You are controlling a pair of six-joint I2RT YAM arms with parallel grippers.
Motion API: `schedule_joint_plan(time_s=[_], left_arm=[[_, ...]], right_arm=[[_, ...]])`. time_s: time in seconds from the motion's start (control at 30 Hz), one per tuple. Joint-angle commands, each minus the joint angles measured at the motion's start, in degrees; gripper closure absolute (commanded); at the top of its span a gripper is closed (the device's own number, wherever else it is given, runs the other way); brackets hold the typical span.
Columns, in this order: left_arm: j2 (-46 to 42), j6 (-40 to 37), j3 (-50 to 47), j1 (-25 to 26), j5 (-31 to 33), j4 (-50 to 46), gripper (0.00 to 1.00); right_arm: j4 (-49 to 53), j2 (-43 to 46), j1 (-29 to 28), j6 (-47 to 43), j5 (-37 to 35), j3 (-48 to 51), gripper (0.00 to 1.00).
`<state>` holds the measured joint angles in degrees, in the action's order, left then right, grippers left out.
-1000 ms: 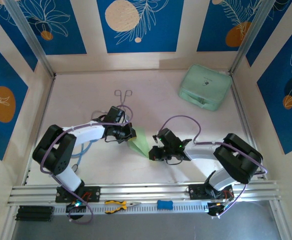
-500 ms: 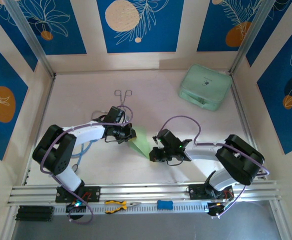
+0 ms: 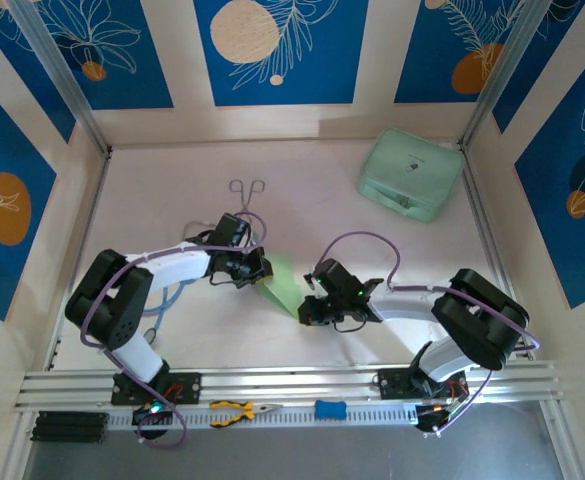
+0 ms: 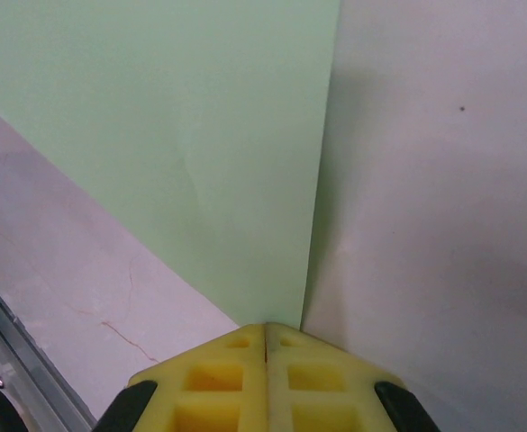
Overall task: Fold a paper plane with a square sheet of paper (pick it up from the middle)
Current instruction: Fourth fold the wing at the center of the table.
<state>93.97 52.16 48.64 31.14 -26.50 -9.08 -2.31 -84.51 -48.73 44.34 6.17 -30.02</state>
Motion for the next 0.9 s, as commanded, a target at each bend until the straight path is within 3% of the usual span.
schedule_joint_plan(time_s=[0.0, 0.2, 0.33, 0.53, 0.6, 0.7, 0.87], left_arm=[[0.0, 0.47, -0.67, -0.65, 1.29, -0.13, 0.97], [0.09, 1.2, -1.28, -0.65, 0.81, 0.95, 0.98], [-0.19, 1.54, -1.6, -0.7, 0.95, 1.01, 0.98], [-2.35, 4.73, -2.97, -0.64, 1.08, 1.05, 0.98], [-3.29, 6.15, -3.58, -0.57, 1.44, 0.81, 1.0], [-4.34, 8.12, -4.16, -0.55, 2.0, 0.45, 1.0], [-5.29, 9.6, -3.91, -0.6, 2.0, -0.34, 0.99]], right_arm=[[4.62, 0.74, -0.01, -2.05, 2.6, 1.02, 1.0], [2.7, 0.95, 0.22, -1.88, 3.78, 1.44, 1.0], [8.25, -0.75, 0.06, -3.35, 2.15, -1.23, 1.0], [7.0, 8.12, -0.11, -3.87, -3.73, -0.41, 0.94], [6.76, 11.15, -0.81, -5.36, -7.17, -0.58, 0.88], [3.72, 14.22, -4.8, -10.65, -16.01, 0.5, 0.71], [-4.51, 11.04, -15.12, -24.65, -32.23, 0.87, 0.56]])
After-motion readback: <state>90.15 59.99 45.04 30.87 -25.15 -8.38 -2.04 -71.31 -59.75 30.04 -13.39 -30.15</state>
